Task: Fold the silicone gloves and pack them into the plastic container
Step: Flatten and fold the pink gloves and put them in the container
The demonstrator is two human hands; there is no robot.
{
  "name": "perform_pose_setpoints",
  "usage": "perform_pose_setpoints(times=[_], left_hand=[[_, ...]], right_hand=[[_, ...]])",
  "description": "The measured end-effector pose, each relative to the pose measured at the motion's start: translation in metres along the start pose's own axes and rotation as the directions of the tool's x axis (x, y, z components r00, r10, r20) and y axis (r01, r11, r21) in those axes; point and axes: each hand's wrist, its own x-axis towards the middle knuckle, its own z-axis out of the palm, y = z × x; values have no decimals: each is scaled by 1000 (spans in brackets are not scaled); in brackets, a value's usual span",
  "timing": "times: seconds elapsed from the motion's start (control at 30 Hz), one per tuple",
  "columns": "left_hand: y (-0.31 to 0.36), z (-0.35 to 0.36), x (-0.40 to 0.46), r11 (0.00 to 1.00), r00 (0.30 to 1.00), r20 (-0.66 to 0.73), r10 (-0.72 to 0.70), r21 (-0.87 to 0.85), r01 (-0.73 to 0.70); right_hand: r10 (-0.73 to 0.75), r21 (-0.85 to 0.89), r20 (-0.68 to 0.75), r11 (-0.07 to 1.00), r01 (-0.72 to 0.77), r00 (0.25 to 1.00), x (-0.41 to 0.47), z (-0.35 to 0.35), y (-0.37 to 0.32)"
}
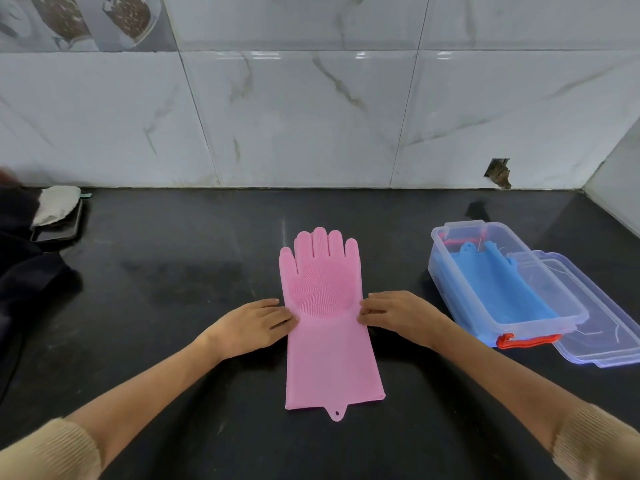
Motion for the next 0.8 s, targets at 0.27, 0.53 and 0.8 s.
perform_pose_setpoints(times=[0.27, 0.53, 0.8], left_hand=[[-8, 4, 1, 997, 998, 12, 68, -49, -67], [-4, 7, 17, 944, 958, -75, -278, -206, 258], [-20, 1, 74, -126, 136, 491, -860, -463, 877]], right_hand=[[-112, 4, 38, 994, 112, 993, 9, -3, 12], [125, 258, 5, 958, -122, 992, 24, 0, 9], [625, 481, 197, 610, -629, 756, 73, -15, 7]])
